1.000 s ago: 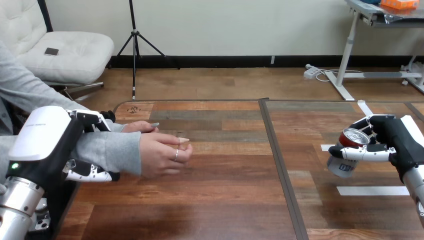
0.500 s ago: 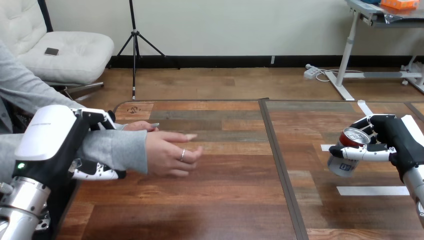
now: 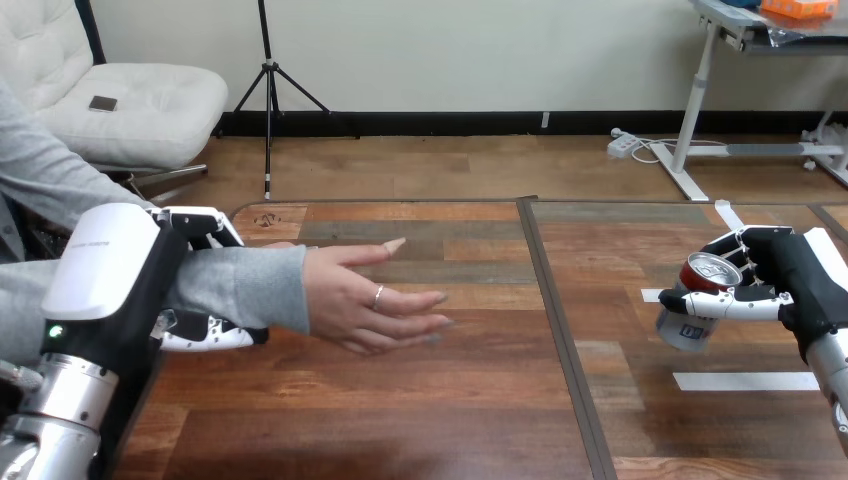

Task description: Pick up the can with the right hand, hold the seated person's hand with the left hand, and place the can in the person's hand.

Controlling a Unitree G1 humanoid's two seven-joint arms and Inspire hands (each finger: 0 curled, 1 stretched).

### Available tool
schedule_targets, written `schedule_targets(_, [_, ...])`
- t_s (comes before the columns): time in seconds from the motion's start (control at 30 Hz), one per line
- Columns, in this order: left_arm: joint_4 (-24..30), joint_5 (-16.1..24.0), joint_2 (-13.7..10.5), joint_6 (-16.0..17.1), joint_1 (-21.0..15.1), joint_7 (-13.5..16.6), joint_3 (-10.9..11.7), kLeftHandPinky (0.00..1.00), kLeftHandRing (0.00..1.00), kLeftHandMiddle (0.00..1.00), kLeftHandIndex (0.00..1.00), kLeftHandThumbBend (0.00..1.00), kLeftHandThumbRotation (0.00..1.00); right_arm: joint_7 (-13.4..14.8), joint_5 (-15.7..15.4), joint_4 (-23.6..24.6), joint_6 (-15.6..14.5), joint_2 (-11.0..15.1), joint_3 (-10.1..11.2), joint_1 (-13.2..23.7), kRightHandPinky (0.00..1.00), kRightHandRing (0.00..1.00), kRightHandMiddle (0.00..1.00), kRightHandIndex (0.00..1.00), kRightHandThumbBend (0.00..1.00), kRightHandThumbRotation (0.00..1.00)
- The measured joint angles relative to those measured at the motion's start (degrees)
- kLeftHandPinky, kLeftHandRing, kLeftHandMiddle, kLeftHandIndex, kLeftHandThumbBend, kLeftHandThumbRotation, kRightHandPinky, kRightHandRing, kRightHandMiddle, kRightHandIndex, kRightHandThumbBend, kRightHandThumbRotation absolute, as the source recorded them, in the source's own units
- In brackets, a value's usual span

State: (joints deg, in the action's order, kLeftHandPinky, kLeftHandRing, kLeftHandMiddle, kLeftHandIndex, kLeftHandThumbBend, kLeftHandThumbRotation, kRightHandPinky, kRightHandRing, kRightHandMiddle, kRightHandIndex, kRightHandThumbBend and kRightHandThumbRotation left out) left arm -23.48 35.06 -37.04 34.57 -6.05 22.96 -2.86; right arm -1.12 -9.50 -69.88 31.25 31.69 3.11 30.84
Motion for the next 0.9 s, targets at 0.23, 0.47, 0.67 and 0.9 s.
schedule_targets(0.23, [0.0, 0.0, 1.6, 0.0, 0.0, 0.9, 0.0, 0.18, 0.22, 0.31, 0.39, 0.92, 0.0, 0.0, 0.0, 0.0, 0.0, 0.0, 0.0, 0.0, 0.29, 0.34, 0.4, 0.44, 0.85, 0.0])
schedule_targets(0.47, [0.4, -0.1, 4.0, -1.5, 0.1, 1.1, 0.0, 0.15, 0.18, 0.27, 0.39, 0.89, 0.0, -0.1, 0.0, 0.3, 0.0, -0.1, 0.0, 0.0, 0.3, 0.34, 0.41, 0.44, 0.84, 0.0])
schedule_targets(0.67, [0.8, -0.2, 5.4, -2.6, 0.3, 1.0, 0.0, 0.14, 0.17, 0.26, 0.39, 0.88, 0.0, -0.1, 0.0, 0.9, 0.0, -0.1, -0.1, 0.0, 0.29, 0.34, 0.41, 0.44, 0.84, 0.0])
schedule_targets(0.9, [0.8, -0.1, 6.5, -2.7, 0.3, 1.1, 0.0, 0.15, 0.19, 0.28, 0.39, 0.88, 0.0, -0.1, -0.3, 1.6, 0.0, -0.1, -0.2, 0.0, 0.29, 0.34, 0.41, 0.44, 0.84, 0.0])
